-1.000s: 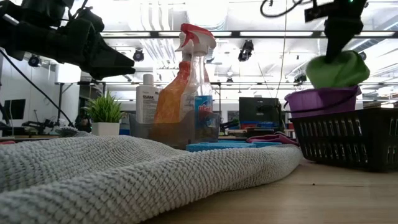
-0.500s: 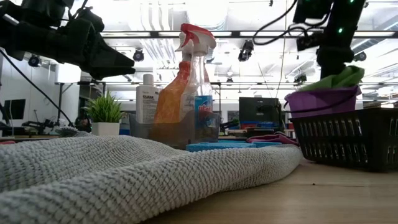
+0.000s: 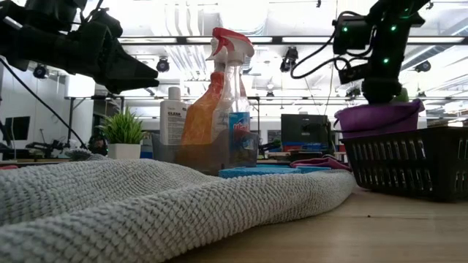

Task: Pick & Place Kitchen Items
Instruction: Put the green microfiber towel into the purple bucket

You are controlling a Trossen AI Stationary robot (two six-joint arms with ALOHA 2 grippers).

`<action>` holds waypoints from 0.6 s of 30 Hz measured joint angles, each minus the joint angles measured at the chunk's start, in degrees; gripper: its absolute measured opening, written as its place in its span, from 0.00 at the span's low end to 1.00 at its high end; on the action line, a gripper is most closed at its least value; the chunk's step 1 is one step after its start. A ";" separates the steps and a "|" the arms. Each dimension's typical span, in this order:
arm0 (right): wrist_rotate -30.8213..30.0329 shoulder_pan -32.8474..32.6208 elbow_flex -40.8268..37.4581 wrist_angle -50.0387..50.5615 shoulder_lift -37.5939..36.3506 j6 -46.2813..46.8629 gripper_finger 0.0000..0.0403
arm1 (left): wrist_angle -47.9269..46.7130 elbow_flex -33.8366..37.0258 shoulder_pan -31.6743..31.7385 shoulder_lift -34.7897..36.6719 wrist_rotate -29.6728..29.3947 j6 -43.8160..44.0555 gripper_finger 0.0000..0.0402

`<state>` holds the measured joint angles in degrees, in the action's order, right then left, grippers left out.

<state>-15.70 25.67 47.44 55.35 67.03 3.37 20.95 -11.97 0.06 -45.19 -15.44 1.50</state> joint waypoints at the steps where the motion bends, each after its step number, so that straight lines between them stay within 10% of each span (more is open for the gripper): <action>1: 0.02 0.07 0.01 -0.73 0.09 0.17 0.04 | -0.02 0.00 0.00 0.00 0.01 0.00 0.66; 9: -1.22 0.12 2.39 -0.95 -1.12 3.19 0.08 | -0.24 0.00 0.01 0.00 0.01 0.01 0.66; 18: -3.09 0.12 3.15 -0.18 -2.76 3.29 0.51 | -0.28 0.00 0.02 0.00 0.00 0.02 0.66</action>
<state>-18.79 25.78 50.60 55.17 64.27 6.66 20.67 -11.97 0.07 -45.19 -15.44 1.52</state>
